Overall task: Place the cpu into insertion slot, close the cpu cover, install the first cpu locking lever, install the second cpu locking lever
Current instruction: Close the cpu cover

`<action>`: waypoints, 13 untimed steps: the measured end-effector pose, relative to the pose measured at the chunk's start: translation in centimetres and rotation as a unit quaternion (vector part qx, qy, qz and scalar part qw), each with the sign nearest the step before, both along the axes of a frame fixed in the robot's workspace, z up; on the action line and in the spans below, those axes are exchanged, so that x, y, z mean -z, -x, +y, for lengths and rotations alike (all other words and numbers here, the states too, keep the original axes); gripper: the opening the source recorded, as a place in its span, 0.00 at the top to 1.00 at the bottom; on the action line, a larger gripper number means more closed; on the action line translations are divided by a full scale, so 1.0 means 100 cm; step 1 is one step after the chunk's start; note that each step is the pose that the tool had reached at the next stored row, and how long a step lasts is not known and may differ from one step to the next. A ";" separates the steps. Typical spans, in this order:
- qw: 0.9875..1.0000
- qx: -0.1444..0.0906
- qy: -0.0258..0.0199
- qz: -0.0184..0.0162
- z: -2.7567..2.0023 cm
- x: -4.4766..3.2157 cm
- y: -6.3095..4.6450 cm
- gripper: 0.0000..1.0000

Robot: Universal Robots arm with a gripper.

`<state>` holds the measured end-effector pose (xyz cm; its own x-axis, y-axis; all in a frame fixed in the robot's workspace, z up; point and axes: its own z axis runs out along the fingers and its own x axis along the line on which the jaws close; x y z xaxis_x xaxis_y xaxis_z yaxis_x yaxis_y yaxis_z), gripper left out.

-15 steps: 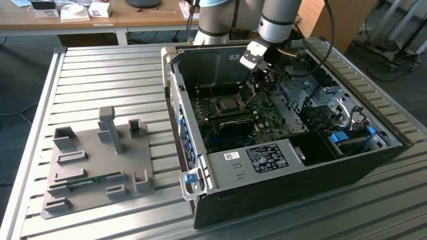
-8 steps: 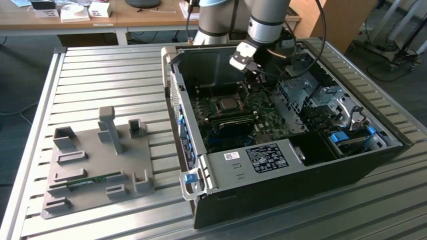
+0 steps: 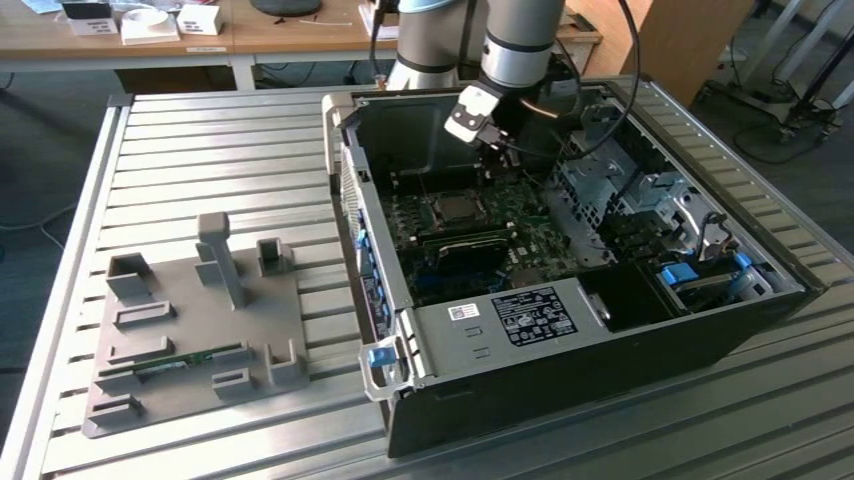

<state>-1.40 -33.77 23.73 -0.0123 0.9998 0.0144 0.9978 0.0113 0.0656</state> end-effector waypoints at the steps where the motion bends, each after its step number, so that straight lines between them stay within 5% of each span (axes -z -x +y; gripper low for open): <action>1: 1.000 0.000 0.000 0.000 0.0000 0.0000 0.000 0.89; 7: 1.000 0.000 0.000 0.001 0.0000 0.0001 0.000 0.89; 11: 1.000 0.000 0.001 0.009 0.0000 0.0007 0.000 0.89; 13: 1.000 0.000 0.001 0.010 -0.0001 0.0008 0.000 0.89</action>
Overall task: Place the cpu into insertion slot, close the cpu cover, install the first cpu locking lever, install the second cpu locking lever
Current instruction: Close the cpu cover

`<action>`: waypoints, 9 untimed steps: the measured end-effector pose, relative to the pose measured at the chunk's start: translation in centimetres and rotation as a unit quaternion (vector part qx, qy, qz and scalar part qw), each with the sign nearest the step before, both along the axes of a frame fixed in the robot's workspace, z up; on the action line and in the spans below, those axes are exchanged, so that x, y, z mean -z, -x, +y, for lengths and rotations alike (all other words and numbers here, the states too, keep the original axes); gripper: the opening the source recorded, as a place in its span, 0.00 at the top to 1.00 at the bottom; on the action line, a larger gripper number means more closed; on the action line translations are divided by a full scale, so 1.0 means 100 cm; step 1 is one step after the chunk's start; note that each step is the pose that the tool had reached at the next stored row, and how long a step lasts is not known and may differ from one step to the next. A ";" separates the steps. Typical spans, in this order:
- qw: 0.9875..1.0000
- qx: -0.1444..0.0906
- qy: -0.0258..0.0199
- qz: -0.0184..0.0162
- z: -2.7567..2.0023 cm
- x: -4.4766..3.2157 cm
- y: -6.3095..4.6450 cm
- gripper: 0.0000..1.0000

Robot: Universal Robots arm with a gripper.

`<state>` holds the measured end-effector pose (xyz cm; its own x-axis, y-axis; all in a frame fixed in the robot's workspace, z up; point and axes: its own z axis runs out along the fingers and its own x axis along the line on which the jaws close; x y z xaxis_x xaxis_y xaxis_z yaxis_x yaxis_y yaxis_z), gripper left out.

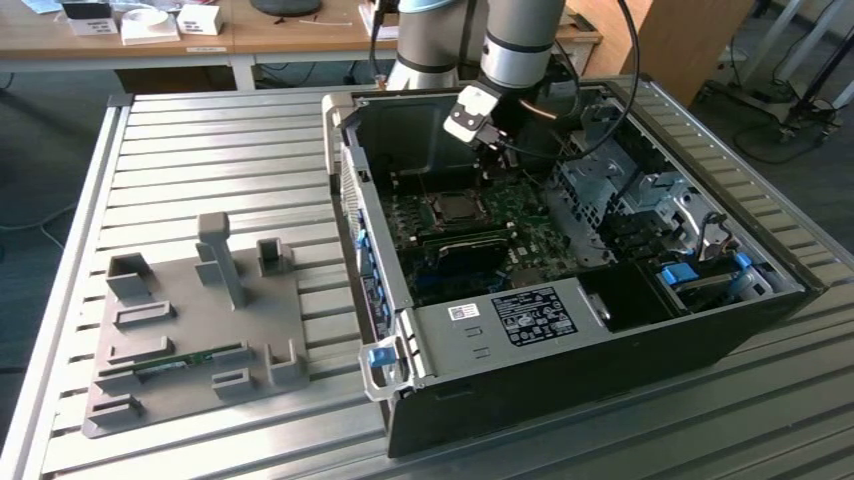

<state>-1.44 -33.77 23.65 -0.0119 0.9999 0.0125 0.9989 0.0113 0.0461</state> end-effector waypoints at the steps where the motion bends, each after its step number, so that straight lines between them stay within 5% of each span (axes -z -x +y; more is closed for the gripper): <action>1: 1.000 0.000 0.000 0.000 0.0000 0.0002 0.000 0.89; 9: 1.000 0.000 0.000 0.000 0.0000 0.0004 0.000 0.89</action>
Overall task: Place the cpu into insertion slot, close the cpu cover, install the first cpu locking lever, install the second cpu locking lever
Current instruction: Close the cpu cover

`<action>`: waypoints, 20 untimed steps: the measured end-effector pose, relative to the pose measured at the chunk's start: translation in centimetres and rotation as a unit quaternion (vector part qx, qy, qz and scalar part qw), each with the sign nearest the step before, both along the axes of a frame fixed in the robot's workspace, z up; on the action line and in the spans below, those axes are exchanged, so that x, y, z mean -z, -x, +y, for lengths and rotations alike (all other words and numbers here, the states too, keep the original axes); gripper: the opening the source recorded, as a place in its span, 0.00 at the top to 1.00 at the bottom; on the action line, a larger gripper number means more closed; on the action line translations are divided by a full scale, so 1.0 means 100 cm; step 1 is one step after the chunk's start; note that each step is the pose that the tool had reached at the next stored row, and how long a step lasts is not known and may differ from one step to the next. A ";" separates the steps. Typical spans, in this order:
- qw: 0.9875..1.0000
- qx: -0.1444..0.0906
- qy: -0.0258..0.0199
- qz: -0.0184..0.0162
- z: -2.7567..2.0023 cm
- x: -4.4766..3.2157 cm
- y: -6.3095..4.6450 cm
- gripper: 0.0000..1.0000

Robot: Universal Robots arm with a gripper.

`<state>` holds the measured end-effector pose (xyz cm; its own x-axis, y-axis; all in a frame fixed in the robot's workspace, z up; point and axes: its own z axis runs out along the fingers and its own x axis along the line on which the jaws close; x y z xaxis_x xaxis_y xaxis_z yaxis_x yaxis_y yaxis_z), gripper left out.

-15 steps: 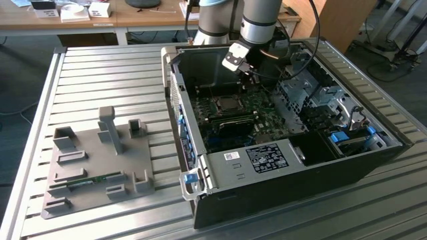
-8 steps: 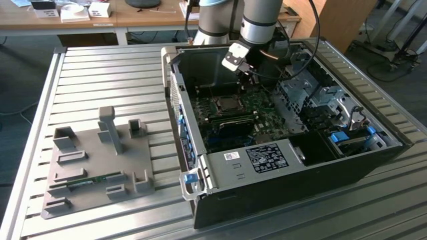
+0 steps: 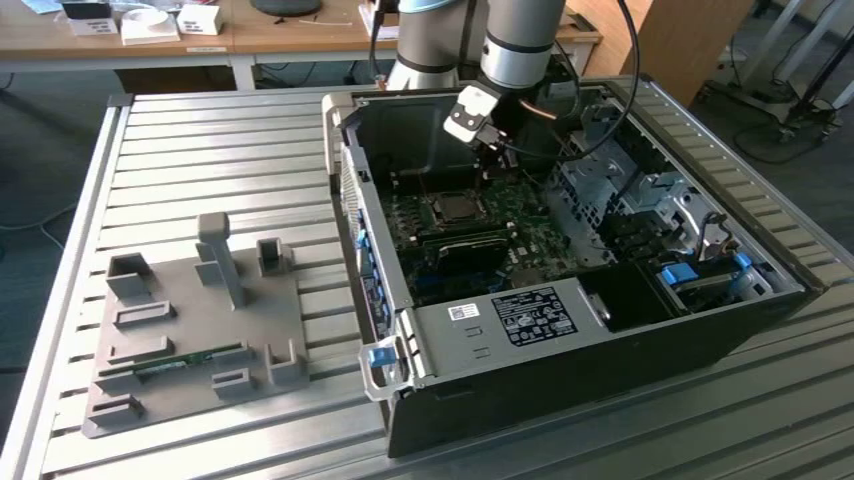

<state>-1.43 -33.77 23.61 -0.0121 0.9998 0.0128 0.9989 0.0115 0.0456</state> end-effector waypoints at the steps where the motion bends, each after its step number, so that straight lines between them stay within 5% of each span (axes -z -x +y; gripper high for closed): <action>1: 1.000 0.000 0.000 0.000 0.0000 0.0000 0.000 0.89; 7: 1.000 0.000 0.000 0.000 0.0000 0.0004 0.003 0.89; 20: 1.000 0.003 0.001 0.000 0.0000 0.0057 0.031 0.89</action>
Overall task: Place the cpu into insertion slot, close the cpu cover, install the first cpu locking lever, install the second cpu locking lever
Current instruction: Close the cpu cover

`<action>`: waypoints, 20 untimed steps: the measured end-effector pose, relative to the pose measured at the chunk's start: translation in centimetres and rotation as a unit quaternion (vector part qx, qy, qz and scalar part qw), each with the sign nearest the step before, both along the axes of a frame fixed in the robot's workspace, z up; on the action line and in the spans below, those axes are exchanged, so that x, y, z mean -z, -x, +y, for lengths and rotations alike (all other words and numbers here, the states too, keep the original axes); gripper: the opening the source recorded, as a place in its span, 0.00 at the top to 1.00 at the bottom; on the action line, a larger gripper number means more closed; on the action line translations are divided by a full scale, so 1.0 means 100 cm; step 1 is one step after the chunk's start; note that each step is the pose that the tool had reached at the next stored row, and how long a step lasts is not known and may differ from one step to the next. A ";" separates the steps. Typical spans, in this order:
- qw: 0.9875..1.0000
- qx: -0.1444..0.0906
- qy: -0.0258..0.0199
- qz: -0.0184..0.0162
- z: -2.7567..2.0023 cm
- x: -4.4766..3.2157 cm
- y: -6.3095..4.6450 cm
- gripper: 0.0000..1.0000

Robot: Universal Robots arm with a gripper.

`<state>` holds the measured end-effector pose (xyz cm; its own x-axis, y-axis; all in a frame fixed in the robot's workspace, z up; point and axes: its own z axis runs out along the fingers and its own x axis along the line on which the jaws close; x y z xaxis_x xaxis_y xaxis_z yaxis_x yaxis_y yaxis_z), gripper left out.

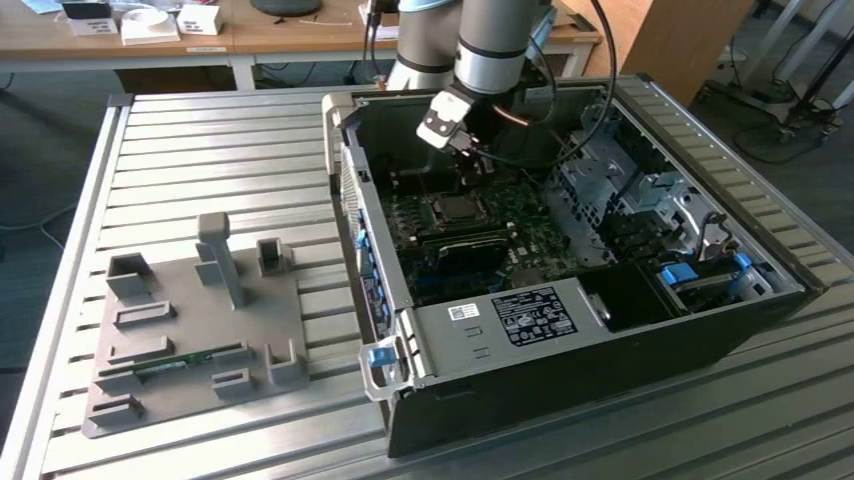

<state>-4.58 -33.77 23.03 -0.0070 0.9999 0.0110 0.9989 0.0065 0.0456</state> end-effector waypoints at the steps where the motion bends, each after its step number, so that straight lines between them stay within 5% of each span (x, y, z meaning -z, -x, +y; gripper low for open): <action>1: 1.000 0.000 0.000 0.000 0.0000 0.0005 0.000 0.89; 15: 1.000 -0.001 0.000 0.000 0.0000 0.0009 0.000 0.89; 20: 1.000 -0.029 0.000 0.000 0.0000 0.0009 0.000 0.89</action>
